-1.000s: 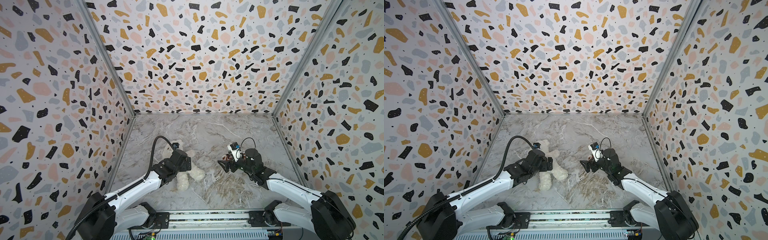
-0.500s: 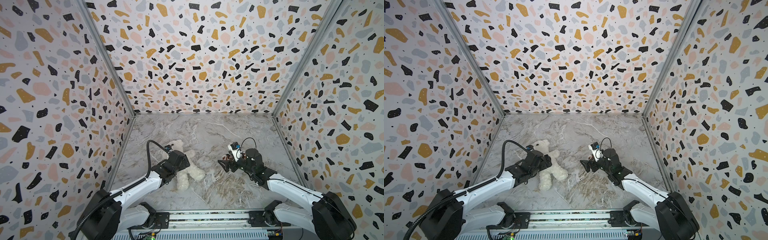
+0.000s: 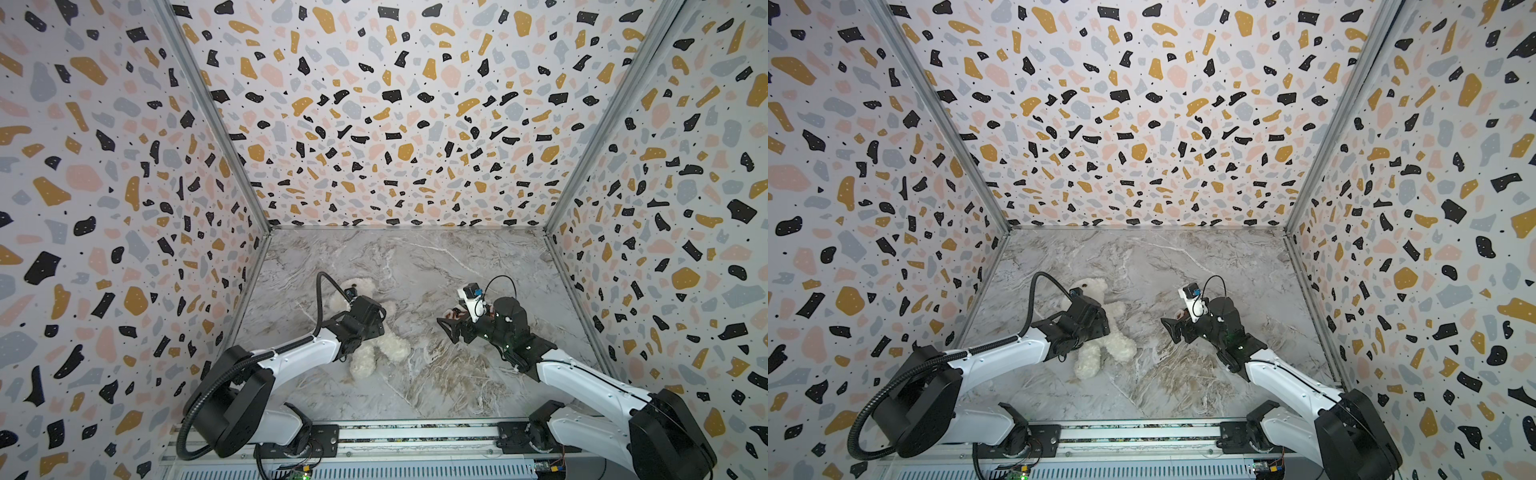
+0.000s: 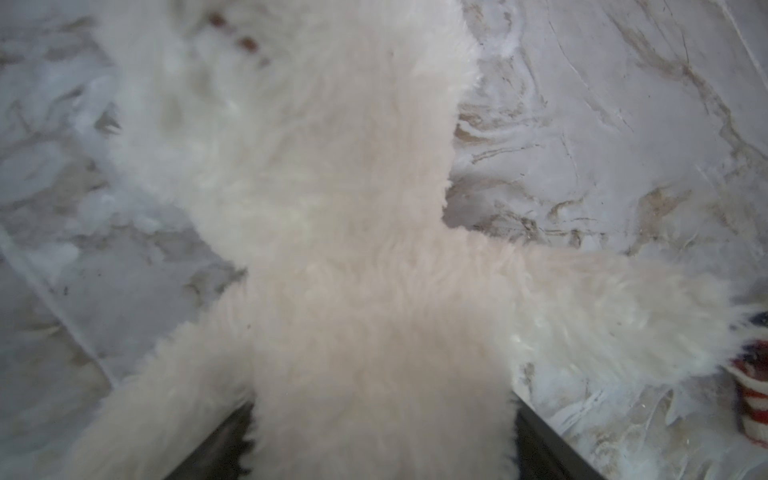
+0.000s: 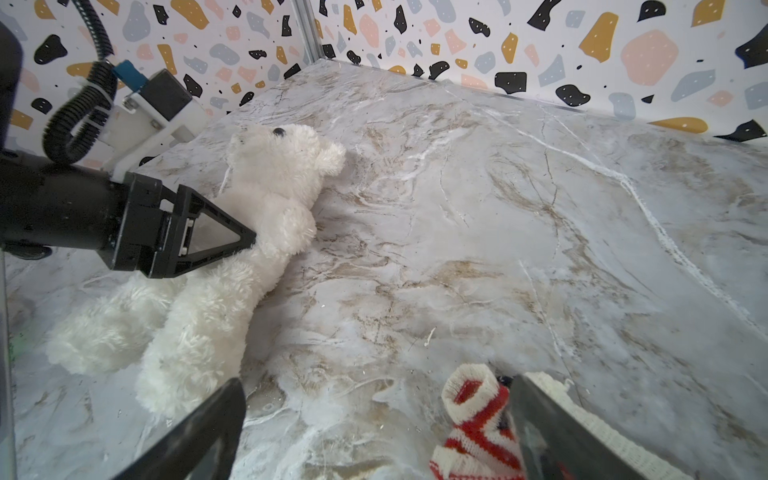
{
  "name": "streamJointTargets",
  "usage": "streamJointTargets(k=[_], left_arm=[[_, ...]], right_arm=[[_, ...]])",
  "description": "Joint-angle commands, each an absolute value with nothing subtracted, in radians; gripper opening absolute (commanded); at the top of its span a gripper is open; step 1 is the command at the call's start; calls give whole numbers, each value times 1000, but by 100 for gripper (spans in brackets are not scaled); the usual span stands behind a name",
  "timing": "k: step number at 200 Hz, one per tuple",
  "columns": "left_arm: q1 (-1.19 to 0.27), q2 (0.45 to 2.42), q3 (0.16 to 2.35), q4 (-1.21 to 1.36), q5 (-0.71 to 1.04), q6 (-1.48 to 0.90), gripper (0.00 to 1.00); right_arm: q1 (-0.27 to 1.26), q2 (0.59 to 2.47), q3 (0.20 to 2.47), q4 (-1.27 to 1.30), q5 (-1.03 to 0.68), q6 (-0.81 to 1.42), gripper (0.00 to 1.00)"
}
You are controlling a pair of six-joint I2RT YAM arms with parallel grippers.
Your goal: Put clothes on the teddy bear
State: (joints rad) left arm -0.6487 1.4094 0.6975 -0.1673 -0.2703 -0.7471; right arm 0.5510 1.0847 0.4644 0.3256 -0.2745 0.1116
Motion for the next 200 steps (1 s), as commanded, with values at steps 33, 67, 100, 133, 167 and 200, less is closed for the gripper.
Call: streamJointTargets(k=[33, 67, 100, 133, 167, 200], left_arm=[[-754, 1466, 801, -272, -210, -429, 79], [-756, 1436, 819, -310, -176, -337, 89], [-758, 1336, 826, -333, -236, -459, 100], [-784, 1241, 734, -236, -282, -660, 100], [-784, 1242, 728, -182, -304, -747, 99], [-782, 1327, 739, -186, -299, -783, 99]], right_arm=[[554, 1096, 460, 337, -243, 108, 100], [554, 1097, 457, 340, -232, 107, 100], [553, 1109, 456, 347, -228, 109, 99], [553, 1119, 461, 349, -246, 113, 99], [553, 1121, 462, 351, -255, 116, 99], [554, 1103, 460, 341, -249, 112, 99]])
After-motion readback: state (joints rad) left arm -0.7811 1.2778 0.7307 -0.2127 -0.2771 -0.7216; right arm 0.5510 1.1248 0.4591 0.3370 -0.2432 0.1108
